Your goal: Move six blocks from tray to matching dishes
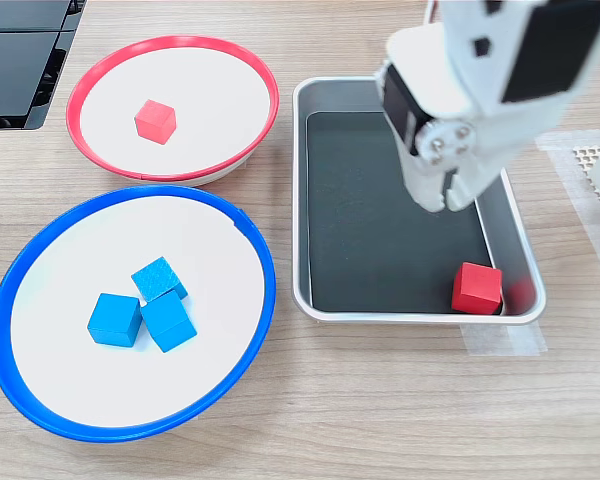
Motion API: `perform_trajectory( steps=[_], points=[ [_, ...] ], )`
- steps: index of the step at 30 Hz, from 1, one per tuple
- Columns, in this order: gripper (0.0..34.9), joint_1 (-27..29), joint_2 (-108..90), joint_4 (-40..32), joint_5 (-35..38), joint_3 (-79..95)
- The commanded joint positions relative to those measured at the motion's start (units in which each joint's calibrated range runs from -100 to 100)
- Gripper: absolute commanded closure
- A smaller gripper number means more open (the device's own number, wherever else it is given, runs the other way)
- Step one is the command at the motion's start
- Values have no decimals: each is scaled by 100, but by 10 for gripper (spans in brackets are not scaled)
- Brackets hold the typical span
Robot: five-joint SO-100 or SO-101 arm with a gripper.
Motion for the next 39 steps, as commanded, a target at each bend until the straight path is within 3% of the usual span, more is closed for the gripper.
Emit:
perform_trajectory(
  steps=[1, 4, 9, 14, 30, 34, 36, 39],
  points=[
    [346, -416, -346, 21, -659, 389],
    [275, -605, -320, 38, -879, 517],
    [205, -680, -176, -28, -1065, 590],
    [194, -783, 21, -53, -1167, 580],
    [207, -1150, 575, -548, -1480, 617],
    [234, -1198, 729, -664, -1543, 580],
    [313, -1169, 780, -722, -1548, 553],
    [346, -1019, 814, -656, -1465, 380]
  ],
)
